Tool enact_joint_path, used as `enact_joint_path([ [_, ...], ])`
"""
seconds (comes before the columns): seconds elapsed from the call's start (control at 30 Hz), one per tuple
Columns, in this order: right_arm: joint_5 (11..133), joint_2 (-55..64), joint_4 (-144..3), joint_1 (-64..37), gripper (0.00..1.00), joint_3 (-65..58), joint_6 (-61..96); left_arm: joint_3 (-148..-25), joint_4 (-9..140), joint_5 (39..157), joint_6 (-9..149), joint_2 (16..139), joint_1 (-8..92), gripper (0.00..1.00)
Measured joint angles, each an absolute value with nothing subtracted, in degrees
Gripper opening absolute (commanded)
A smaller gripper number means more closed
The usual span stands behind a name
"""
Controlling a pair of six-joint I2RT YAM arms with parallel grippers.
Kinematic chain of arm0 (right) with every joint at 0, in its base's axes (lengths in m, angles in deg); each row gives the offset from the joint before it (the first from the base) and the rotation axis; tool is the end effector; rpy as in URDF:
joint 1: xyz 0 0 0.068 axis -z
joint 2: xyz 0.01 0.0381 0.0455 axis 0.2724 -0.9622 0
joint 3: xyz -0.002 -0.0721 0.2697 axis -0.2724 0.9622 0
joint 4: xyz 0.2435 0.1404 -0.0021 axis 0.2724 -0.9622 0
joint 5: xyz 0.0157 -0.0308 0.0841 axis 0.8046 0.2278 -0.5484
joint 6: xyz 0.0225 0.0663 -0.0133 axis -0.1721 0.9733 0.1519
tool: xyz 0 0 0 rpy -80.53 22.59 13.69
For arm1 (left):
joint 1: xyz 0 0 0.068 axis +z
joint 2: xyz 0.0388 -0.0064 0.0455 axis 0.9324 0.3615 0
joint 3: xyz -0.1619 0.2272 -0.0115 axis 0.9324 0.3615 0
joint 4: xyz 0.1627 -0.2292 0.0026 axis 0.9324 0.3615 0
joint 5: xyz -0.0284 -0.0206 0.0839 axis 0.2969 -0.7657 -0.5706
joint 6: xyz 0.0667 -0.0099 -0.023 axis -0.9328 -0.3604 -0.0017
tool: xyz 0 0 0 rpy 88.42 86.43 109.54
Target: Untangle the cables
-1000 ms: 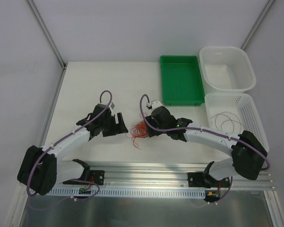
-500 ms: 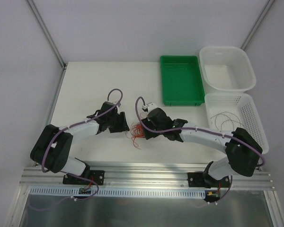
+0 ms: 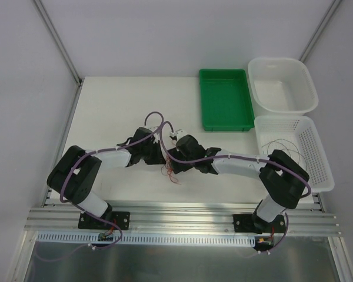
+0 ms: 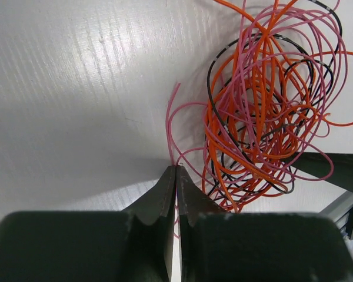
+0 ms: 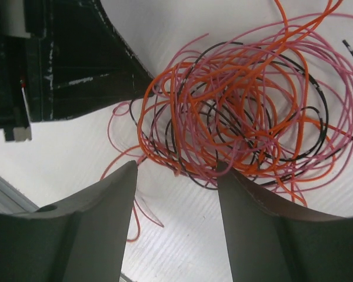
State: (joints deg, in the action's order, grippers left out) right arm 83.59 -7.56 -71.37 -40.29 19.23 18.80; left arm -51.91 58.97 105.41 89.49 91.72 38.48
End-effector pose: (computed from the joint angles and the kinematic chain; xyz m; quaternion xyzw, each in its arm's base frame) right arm 0.2131 0.3096 0.1713 -0.3581 0.8377 0.1907 0.3656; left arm 0.2701 -0.1763 0.1217 0.0502 0.9108 -0.3053 0.2734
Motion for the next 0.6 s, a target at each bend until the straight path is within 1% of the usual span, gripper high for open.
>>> enact_joint_path([
  [0.1, 83.7, -10.2, -70.0, -40.3, 0.59, 18.8, 19.4, -51.2, 58.6, 105.5, 89.4, 91.0, 38.1, 0.0],
  [0.17, 84.0, -11.9, -69.3, -40.3, 0.53, 18.6, 19.6, -50.0, 59.1, 105.4, 89.4, 89.5, 37.9, 0.0],
  [0.2, 84.3, -12.6, -69.0, -40.3, 0.48, 18.6, 19.8, -49.4, 59.4, 105.3, 89.4, 88.4, 37.7, 0.0],
  [0.23, 84.6, -13.0, -68.8, -40.3, 0.34, 18.6, 19.8, -49.0, 59.8, 105.3, 89.4, 87.4, 37.7, 0.0],
  [0.27, 85.1, -13.2, -68.7, -40.3, 0.23, 18.6, 19.9, -48.4, 59.9, 105.2, 89.4, 86.1, 37.7, 0.0],
  [0.3, 85.6, -13.3, -68.6, -40.3, 0.05, 18.6, 20.1, -47.9, 60.1, 105.0, 89.4, 84.5, 37.6, 0.0],
  [0.33, 86.3, -13.2, -68.4, -40.3, 0.01, 18.6, 20.5, -47.4, 60.2, 104.6, 89.5, 83.0, 37.6, 0.0],
  [0.47, 88.8, -11.4, -68.2, -40.2, 0.01, 19.5, 21.1, -45.5, 60.4, 101.8, 89.6, 76.9, 37.6, 0.0],
  [0.6, 92.0, -3.0, -71.2, -40.2, 0.01, 21.9, 20.7, -44.2, 61.4, 97.6, 90.6, 73.0, 37.6, 0.0],
])
